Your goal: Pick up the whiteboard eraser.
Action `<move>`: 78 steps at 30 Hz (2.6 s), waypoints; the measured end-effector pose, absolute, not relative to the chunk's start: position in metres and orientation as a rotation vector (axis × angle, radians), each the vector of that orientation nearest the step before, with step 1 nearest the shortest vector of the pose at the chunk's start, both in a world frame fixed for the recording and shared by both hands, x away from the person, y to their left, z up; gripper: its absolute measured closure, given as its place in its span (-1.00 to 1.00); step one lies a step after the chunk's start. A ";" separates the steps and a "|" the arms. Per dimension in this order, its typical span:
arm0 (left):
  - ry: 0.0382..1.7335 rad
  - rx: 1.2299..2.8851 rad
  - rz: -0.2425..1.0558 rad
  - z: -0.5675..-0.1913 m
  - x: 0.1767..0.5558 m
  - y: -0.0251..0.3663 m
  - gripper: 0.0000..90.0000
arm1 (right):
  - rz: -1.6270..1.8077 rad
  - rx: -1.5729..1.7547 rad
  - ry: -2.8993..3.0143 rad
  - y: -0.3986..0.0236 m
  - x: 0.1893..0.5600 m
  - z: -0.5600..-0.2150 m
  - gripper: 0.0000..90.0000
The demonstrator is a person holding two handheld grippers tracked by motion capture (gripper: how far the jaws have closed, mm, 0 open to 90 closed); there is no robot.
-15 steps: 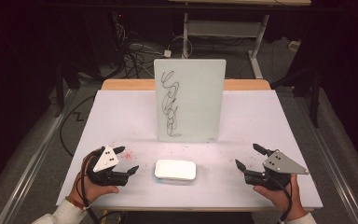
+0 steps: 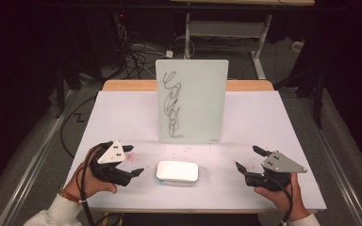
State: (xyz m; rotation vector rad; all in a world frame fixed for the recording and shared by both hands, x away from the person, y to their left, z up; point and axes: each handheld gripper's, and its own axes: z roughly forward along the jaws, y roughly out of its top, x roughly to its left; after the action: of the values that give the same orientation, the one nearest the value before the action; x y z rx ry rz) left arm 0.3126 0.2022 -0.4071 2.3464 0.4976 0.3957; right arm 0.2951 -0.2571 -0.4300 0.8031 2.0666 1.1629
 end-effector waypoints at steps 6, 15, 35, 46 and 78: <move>0.394 2.478 0.289 -0.409 0.327 0.171 -0.62 | 1.155 0.811 2.095 -0.256 0.298 -0.435 -0.50; 0.212 2.590 0.208 -0.416 0.344 0.111 -0.61 | 1.156 0.820 2.123 -0.255 0.300 -0.439 -0.49; 0.089 2.731 0.008 -0.451 0.377 0.069 -0.45 | 1.174 0.808 2.203 -0.251 0.305 -0.448 -0.49; 0.115 2.646 0.186 -0.438 0.367 0.083 -0.36 | 1.183 0.794 2.214 -0.251 0.303 -0.447 -0.49; 0.621 2.153 0.568 -0.418 0.345 0.159 -0.35 | 1.186 0.760 2.171 -0.246 0.317 -0.443 -0.47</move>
State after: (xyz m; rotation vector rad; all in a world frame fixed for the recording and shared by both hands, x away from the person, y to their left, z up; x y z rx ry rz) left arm 0.3446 0.1588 -0.4184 2.1531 0.6211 0.5681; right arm 0.3175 -0.2455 -0.4428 0.7604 2.1706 1.1865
